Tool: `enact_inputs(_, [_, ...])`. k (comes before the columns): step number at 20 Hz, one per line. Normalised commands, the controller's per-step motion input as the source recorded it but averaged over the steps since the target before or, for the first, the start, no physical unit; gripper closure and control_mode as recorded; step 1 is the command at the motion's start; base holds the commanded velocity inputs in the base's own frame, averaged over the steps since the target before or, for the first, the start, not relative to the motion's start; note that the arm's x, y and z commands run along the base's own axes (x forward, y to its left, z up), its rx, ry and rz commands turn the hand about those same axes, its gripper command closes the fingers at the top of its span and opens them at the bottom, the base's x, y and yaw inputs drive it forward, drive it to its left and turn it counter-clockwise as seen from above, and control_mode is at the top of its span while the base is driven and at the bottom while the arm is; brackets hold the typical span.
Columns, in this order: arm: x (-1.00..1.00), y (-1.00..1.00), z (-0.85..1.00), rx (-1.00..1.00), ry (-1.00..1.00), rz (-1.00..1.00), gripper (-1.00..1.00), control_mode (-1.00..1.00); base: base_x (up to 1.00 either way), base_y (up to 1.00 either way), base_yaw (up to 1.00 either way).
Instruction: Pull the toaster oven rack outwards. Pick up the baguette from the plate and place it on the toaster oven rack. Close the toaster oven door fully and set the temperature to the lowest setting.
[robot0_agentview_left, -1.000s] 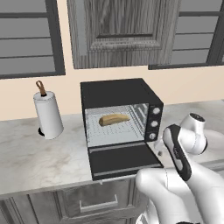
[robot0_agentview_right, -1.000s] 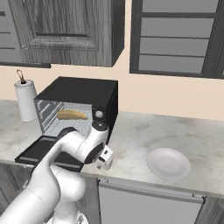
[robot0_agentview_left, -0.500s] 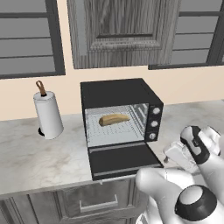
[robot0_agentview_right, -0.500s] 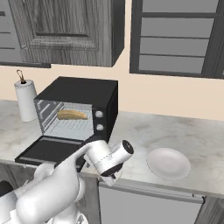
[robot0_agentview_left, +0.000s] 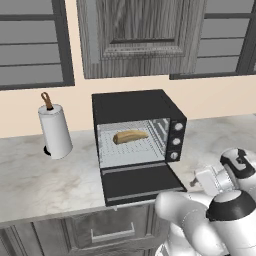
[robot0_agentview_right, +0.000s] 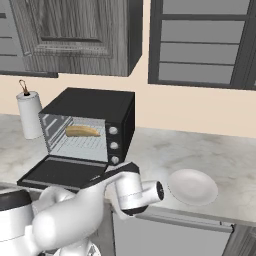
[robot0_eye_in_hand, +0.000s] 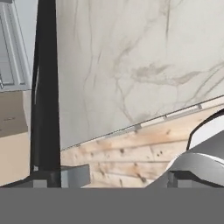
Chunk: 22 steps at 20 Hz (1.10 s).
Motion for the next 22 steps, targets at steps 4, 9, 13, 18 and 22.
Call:
enact_inputs(4, [0.01, 0.30, -0.11, 0.08, 0.00, -0.05, -1.00, -1.00, 0.00, 0.00, 0.00])
enact_inputs(9, [0.18, 0.13, -0.23, 0.00, 0.00, -0.02, -1.00, -1.00, 0.00, 0.00, 0.00])
enact_inputs(13, [0.20, 0.12, -0.19, 0.00, 0.06, 0.00, -1.00, -1.00, 0.00, 0.00, 0.00])
enact_inputs(18, [0.08, 0.13, -0.07, 0.00, 0.09, 0.00, -1.00, -1.00, 0.00, 0.00, 0.00])
enact_inputs(22, [0.00, 0.23, 0.00, 0.00, 0.05, 0.00, -1.00, -1.00, 0.00, 0.00, 0.00])
